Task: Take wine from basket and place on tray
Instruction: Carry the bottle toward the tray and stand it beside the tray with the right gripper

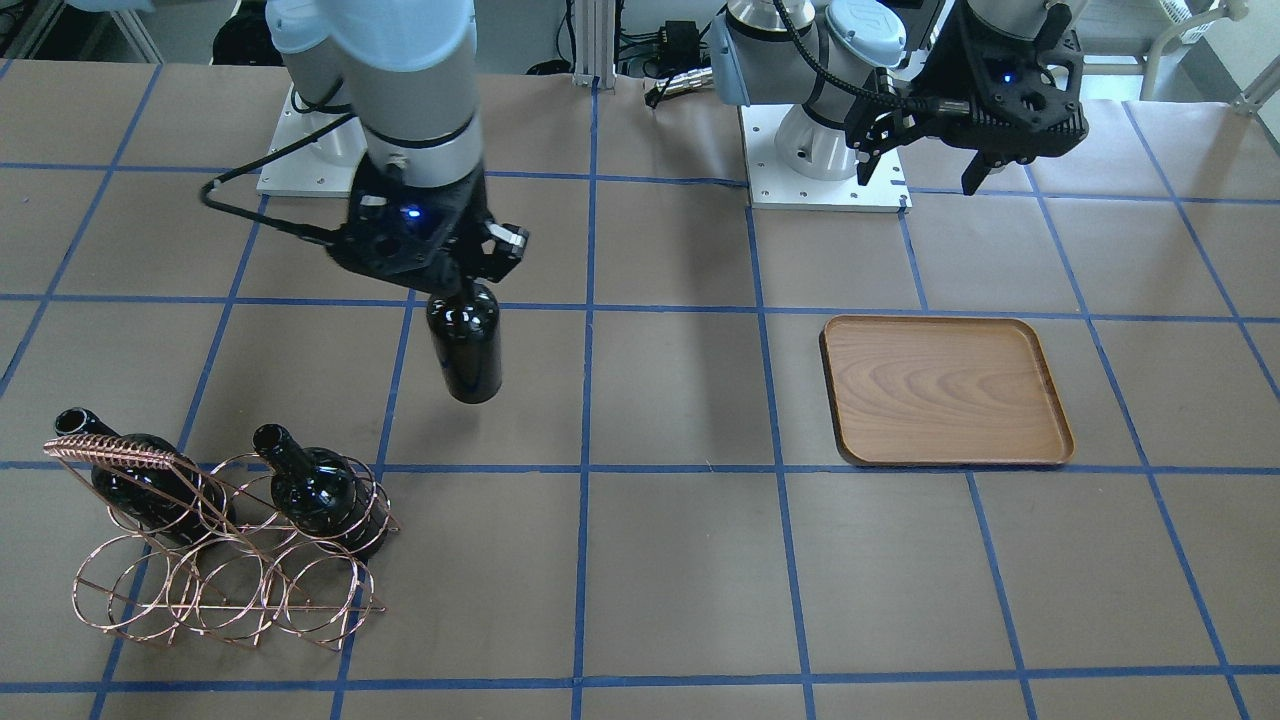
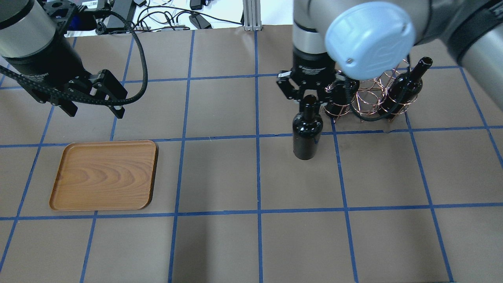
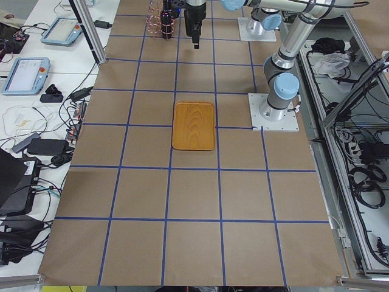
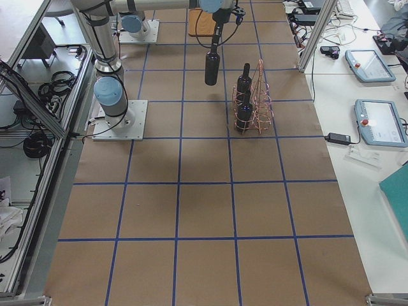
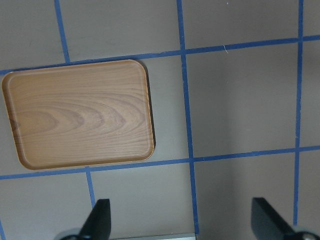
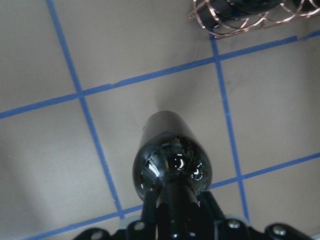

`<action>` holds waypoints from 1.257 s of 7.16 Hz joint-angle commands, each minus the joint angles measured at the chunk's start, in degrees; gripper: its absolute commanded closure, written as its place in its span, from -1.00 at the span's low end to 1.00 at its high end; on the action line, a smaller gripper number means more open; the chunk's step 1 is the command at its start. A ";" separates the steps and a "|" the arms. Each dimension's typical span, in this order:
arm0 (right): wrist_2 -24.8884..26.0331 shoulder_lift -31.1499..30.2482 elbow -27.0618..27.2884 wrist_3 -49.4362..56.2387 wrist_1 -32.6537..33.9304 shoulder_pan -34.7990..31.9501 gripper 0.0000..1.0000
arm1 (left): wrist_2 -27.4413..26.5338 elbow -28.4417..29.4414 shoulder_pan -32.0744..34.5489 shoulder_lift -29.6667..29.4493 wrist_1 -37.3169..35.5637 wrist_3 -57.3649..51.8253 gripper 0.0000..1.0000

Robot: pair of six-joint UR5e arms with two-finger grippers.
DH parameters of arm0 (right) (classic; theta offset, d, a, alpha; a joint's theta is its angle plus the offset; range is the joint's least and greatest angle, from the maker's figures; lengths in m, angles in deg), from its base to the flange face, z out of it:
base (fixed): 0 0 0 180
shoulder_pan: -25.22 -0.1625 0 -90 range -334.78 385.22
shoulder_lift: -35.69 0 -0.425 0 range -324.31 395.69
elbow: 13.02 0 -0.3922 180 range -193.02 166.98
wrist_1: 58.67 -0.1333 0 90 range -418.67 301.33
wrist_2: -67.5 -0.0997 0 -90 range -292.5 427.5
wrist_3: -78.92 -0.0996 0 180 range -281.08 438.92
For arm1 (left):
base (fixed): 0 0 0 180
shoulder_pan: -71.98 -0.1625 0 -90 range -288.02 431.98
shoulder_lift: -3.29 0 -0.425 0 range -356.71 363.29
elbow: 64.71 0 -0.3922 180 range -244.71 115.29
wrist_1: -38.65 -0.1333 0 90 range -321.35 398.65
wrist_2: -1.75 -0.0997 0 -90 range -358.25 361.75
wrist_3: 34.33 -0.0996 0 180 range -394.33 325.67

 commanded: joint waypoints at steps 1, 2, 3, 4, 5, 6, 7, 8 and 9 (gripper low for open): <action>-0.01 7.77 -6.90 -12.51 2.57 -9.51 0.63 | -0.11 0.00 -2.79 0.01 0.09 -0.01 -1.00; -2.28 10.24 -9.55 -16.56 2.75 -12.76 0.62 | 0.24 0.00 -4.03 0.01 -0.08 -0.09 -1.00; -4.82 10.70 -10.62 -19.30 3.62 -14.62 0.62 | 0.24 0.00 -4.30 0.01 -0.08 -0.01 -1.00; -6.33 10.71 -10.81 -21.68 4.50 -16.47 0.62 | -0.11 0.00 -4.48 0.09 0.09 -0.01 -1.00; -6.43 11.32 -10.81 -23.62 4.68 -18.49 0.62 | -0.20 0.00 -4.57 0.09 -0.08 -0.09 -1.00; -7.47 11.93 -10.90 -25.90 6.17 -20.95 0.61 | -0.11 0.00 -4.48 0.09 0.09 -0.09 -1.00; -8.01 12.63 -10.72 -26.96 7.14 -21.84 0.58 | -0.20 0.00 -4.48 0.09 0.09 -0.09 -1.00; -8.45 12.99 -10.72 -27.06 7.23 -22.37 0.49 | -0.11 0.00 -4.48 0.09 0.09 -0.09 -1.00; -8.45 13.17 -10.46 -27.06 7.24 -22.46 -0.03 | -0.11 0.00 -4.48 0.09 0.18 -0.09 -1.00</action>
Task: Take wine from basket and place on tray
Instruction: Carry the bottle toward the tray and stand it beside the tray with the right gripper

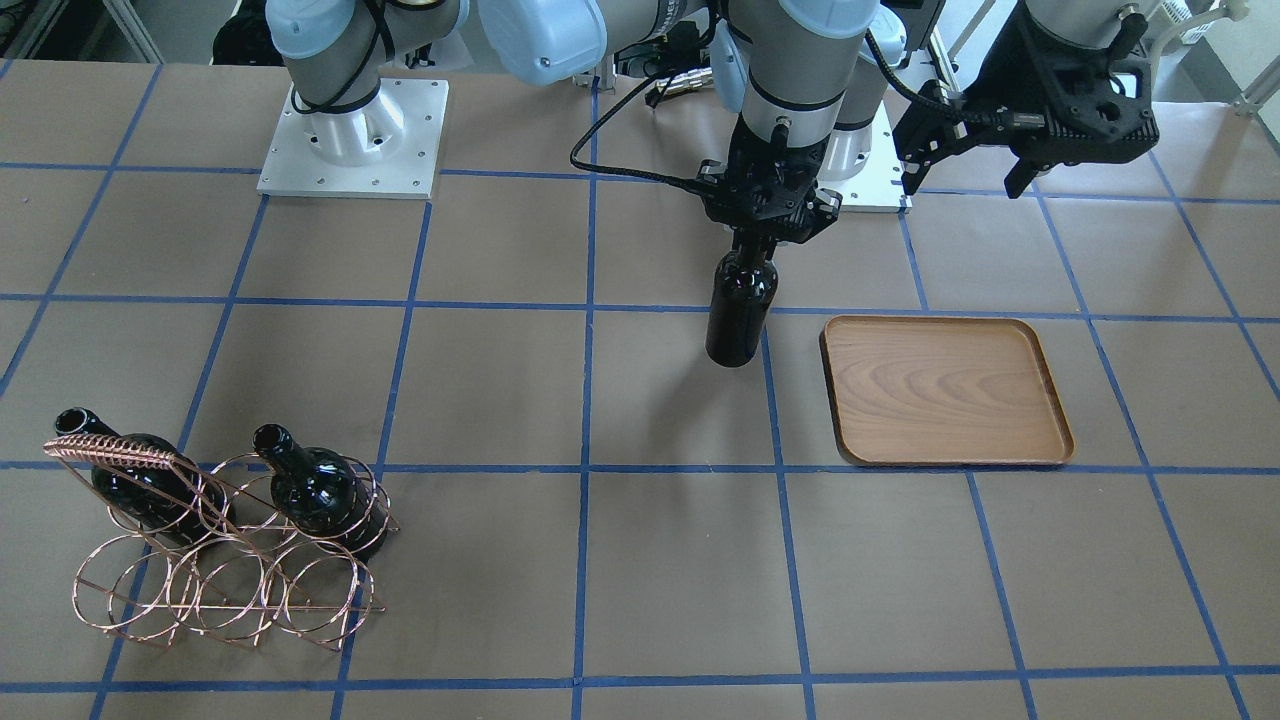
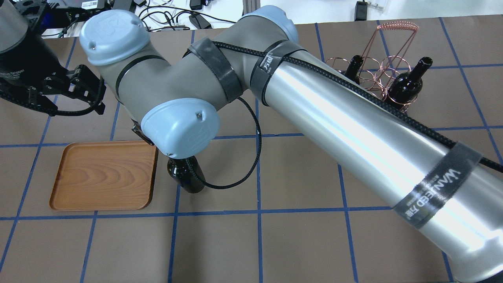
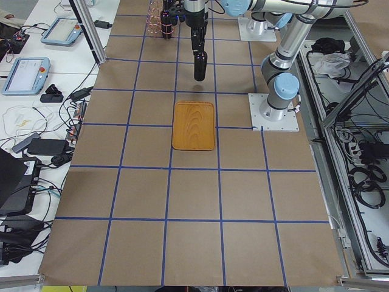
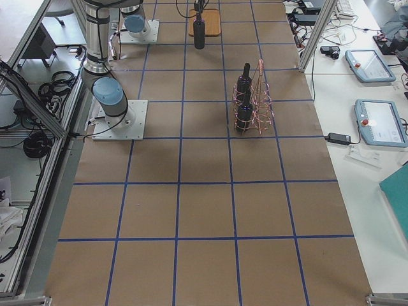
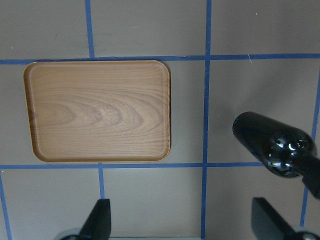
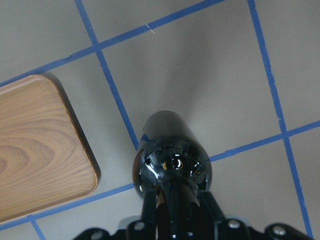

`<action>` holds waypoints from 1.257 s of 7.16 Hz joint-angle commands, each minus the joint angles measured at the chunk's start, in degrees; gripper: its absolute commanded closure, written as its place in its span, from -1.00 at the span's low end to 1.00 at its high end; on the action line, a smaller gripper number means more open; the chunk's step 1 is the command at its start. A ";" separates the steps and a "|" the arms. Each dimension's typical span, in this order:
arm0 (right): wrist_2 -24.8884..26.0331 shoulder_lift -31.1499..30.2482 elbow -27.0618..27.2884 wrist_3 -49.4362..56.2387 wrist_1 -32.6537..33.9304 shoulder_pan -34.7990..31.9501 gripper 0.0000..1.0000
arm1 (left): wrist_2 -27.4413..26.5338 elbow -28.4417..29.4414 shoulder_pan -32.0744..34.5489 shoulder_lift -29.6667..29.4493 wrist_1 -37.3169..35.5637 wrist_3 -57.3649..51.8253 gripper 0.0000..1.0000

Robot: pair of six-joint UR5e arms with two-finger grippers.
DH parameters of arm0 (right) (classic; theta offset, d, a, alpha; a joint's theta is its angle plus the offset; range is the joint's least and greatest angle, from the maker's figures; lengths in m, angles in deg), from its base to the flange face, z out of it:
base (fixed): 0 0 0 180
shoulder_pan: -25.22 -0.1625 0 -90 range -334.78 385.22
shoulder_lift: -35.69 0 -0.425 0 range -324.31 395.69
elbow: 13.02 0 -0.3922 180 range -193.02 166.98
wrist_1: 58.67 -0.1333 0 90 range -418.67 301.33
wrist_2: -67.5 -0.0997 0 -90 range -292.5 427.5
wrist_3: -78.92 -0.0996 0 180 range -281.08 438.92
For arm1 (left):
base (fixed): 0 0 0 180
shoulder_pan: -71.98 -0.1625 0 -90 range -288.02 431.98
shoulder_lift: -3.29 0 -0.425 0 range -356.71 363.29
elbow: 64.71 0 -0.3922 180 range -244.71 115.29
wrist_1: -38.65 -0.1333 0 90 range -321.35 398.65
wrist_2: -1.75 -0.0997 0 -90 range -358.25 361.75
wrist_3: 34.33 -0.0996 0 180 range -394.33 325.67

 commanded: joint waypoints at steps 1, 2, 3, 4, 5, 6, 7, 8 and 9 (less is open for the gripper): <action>-1.04 0.36 0.38 -0.28 0.21 -0.39 -0.54 | -0.06 0.09 -0.08 0.00 -0.02 0.00 -1.00; -0.88 0.28 0.38 -0.19 0.03 -0.38 -1.00 | -0.06 0.09 -0.95 0.09 0.15 -2.35 -1.00; -0.61 0.10 0.64 -0.02 -0.32 -0.30 -1.00 | 0.02 0.00 -3.31 0.00 0.24 -5.68 -1.00; 0.52 -1.20 0.82 0.68 -0.41 0.83 -1.00 | 0.11 0.00 -4.47 0.09 0.50 -5.80 -1.00; 2.62 -3.22 1.17 4.78 -2.50 3.89 -1.00 | 0.11 0.00 -4.39 0.18 0.59 -5.80 -1.00; 3.25 -5.94 1.35 11.34 -6.78 9.14 -1.00 | 0.46 -0.09 -4.39 -0.17 0.68 -5.54 -1.00; 3.26 -9.44 2.13 23.07 -10.74 15.20 -1.00 | 1.07 -0.09 -3.61 -0.61 0.42 -4.84 -1.00; 3.17 -13.57 4.14 30.67 -12.08 21.52 -1.00 | 1.08 0.00 -1.08 0.08 0.16 -4.75 -1.00; 3.26 -16.31 5.90 40.84 -12.27 27.24 -1.00 | 0.64 0.00 2.69 0.27 -0.11 -3.36 -1.00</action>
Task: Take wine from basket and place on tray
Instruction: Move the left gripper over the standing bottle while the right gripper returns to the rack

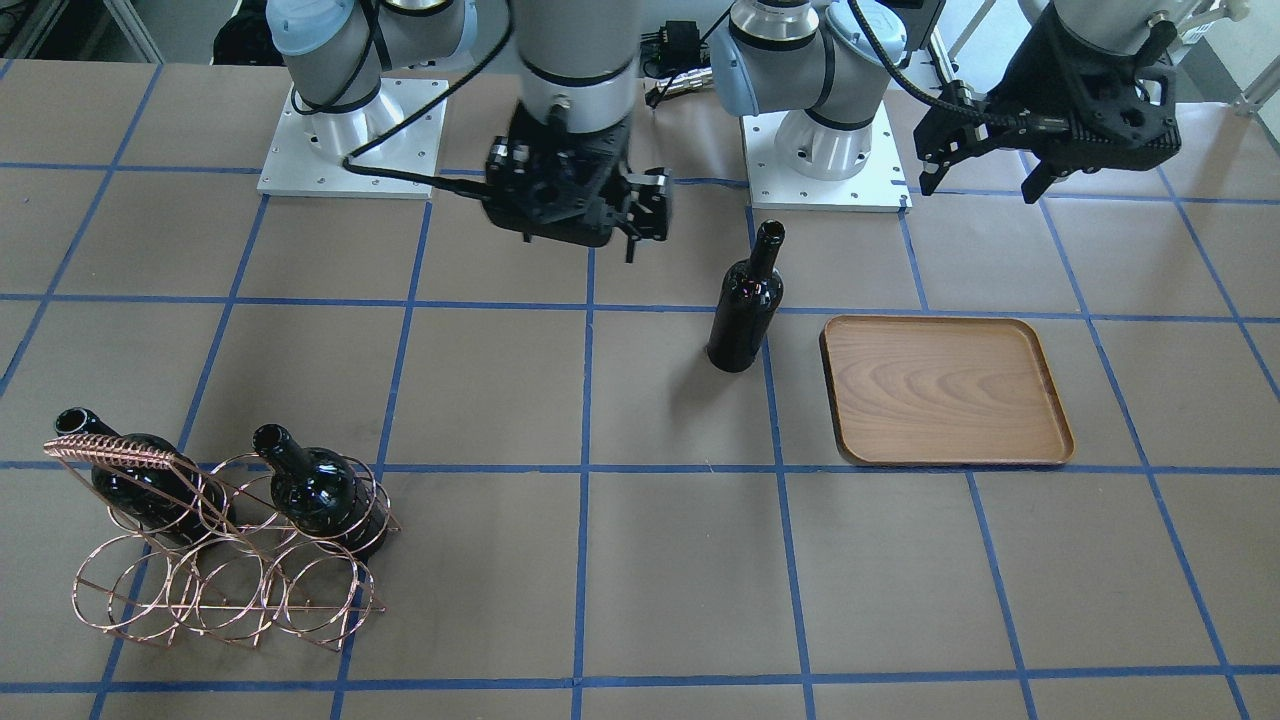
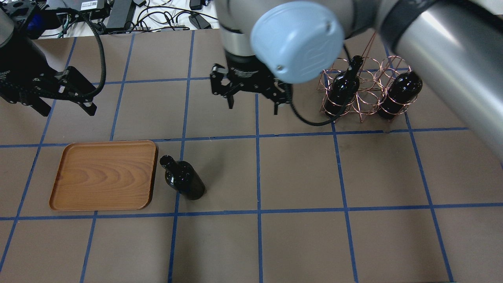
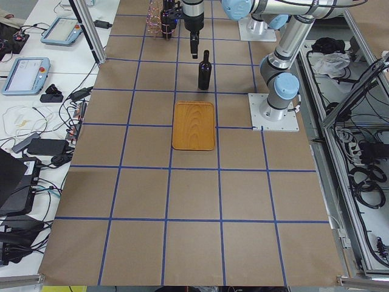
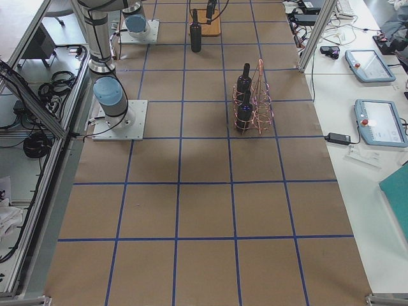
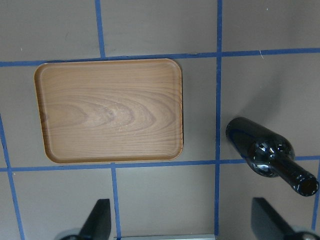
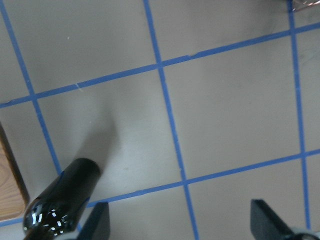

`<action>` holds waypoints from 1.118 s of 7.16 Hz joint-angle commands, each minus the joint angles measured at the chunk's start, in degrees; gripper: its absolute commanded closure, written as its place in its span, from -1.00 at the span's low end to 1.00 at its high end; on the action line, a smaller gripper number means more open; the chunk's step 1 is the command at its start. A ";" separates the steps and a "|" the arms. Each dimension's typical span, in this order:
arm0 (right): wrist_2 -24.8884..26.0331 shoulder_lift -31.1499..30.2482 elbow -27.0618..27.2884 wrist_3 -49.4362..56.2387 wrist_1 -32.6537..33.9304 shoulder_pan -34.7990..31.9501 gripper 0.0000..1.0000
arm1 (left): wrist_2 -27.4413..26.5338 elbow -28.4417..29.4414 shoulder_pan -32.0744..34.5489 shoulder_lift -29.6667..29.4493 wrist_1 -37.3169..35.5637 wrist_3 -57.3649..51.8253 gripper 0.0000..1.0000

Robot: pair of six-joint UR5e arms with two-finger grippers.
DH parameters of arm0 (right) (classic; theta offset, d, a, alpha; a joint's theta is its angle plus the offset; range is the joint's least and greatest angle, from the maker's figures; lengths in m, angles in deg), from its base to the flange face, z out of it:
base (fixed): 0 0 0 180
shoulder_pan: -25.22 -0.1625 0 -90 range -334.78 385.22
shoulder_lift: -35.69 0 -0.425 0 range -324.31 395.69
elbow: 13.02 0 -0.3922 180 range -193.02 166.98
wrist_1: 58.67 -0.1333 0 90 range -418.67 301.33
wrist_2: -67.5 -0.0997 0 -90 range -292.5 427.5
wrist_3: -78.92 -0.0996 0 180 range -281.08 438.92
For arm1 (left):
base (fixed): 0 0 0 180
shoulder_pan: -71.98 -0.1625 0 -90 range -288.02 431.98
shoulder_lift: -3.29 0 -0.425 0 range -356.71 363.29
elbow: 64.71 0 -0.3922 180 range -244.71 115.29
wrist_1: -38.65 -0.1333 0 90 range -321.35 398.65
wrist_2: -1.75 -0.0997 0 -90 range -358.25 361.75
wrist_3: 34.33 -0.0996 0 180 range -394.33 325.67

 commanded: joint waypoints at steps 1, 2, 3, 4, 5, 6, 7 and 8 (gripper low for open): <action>0.01 -5.60 2.70 21.99 -2.50 12.11 -1.00 | -0.16 -0.05 7.57 -0.57 -0.48 4.38 -1.00; -0.25 -6.31 2.71 24.10 -2.08 14.34 -1.00 | 0.19 -0.92 11.18 -0.92 -0.40 6.16 -1.00; 0.18 -6.58 2.79 24.82 -2.60 14.71 -1.00 | 0.11 -4.32 13.65 -0.32 -2.14 6.70 -1.00; 0.01 -6.67 2.97 24.56 -2.51 14.88 -1.00 | 0.37 -8.01 14.98 0.12 -6.24 6.70 -1.00; -0.25 -6.76 4.10 24.73 -1.99 14.97 -1.00 | 2.28 -10.66 15.78 0.30 -6.98 6.53 -1.00; -0.26 -6.76 4.29 24.73 -1.99 14.89 -1.00 | 2.48 -11.64 16.39 0.22 -6.90 6.70 -1.00; -0.26 -6.76 4.29 24.65 -1.99 14.89 -1.00 | 2.48 -12.35 16.57 -0.39 -6.81 6.44 -1.00; -0.08 -6.76 4.29 24.65 -1.99 14.89 -1.00 | 2.48 -13.49 16.49 -0.75 -7.25 6.09 -1.00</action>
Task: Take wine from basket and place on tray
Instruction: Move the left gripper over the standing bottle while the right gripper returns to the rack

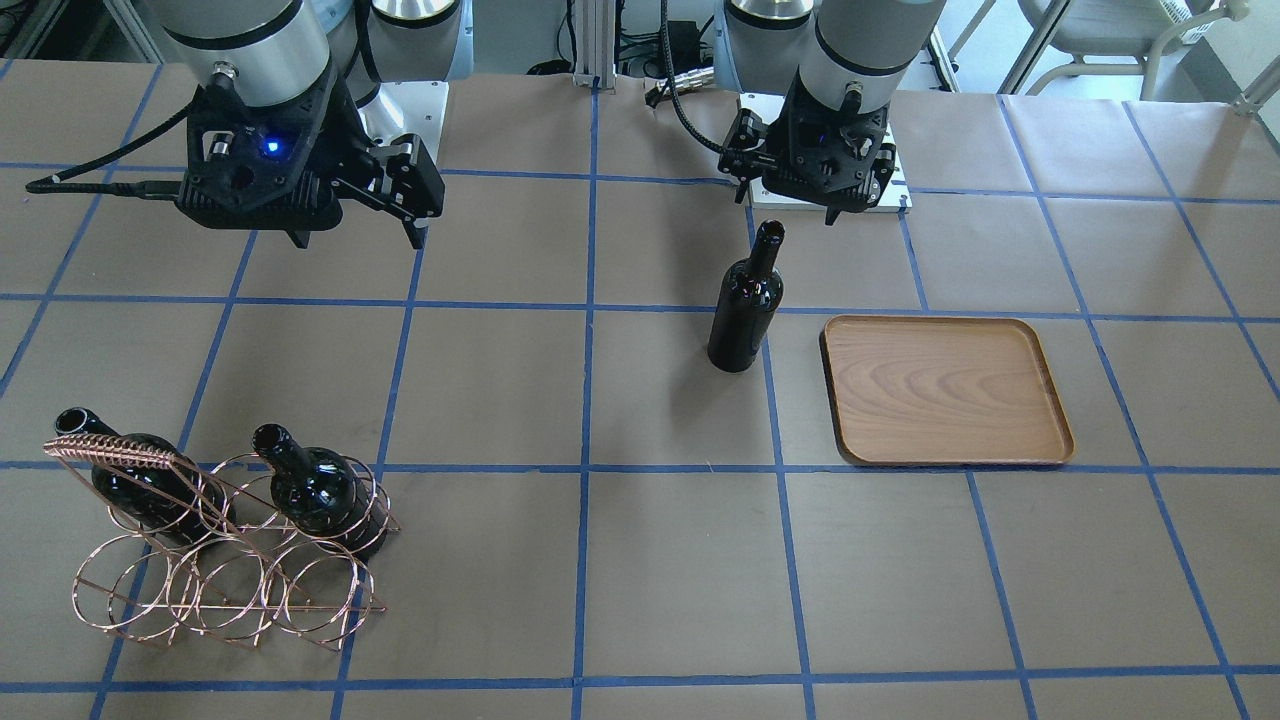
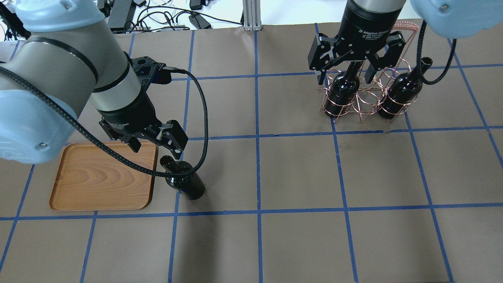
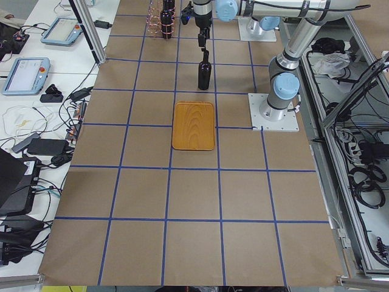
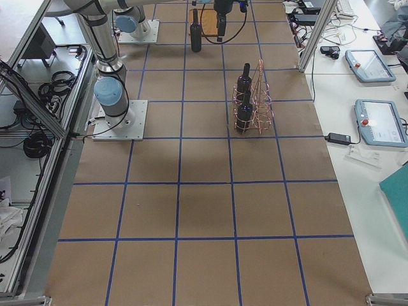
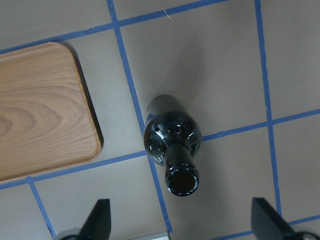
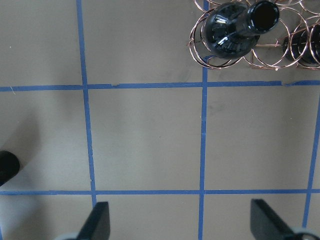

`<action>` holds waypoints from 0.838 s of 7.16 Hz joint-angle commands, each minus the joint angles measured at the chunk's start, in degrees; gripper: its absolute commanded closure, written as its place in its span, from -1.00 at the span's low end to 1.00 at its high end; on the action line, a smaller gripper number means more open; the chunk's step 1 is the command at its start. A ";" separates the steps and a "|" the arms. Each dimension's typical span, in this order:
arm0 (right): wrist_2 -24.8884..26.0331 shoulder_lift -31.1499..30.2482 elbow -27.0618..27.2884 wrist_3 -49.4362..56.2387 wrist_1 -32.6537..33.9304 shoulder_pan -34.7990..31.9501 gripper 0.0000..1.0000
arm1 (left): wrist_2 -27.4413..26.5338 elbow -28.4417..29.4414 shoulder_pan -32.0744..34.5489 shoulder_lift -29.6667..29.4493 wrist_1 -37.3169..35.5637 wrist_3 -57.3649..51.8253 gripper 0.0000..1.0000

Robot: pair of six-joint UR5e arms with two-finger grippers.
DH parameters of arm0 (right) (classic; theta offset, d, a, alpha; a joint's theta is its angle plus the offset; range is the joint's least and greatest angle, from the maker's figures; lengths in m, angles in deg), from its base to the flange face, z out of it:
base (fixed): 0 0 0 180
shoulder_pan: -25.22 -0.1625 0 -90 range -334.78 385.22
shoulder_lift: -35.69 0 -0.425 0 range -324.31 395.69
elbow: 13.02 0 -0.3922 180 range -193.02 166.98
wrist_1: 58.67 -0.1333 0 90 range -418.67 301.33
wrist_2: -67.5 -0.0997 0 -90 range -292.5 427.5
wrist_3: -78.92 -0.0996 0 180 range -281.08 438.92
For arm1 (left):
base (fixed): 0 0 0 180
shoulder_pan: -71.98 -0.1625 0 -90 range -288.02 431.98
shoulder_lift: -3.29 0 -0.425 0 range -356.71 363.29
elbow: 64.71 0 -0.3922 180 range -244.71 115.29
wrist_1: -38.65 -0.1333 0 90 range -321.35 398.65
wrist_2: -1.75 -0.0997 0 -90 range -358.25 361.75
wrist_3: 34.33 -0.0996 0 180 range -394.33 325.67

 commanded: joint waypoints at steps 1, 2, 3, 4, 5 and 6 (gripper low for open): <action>0.21 -0.01 0.15 0.07 0.02 0.01 -1.00 | 0.10 -2.87 0.14 -0.56 -2.38 -0.43 -1.00; 0.47 -0.01 0.07 0.07 -0.06 0.01 -1.00 | 0.01 -4.36 0.14 -0.74 -5.28 -0.51 -0.98; 1.52 -0.88 0.33 0.16 -1.20 -0.16 -1.00 | 0.01 -4.64 0.14 -1.52 -6.26 -0.51 -0.98; 1.79 -1.15 1.20 -0.02 -2.95 -0.25 -1.00 | -0.07 -4.73 0.14 -1.88 -6.27 -0.51 -0.97; 1.71 -1.16 1.56 -0.02 -3.05 -0.25 -1.00 | -0.16 -4.64 0.14 -2.58 -6.36 -0.51 -0.97; 1.71 -1.16 1.56 -0.02 -2.62 -0.16 -1.00 | 0.10 -4.64 0.14 -2.85 -6.36 -0.51 -0.82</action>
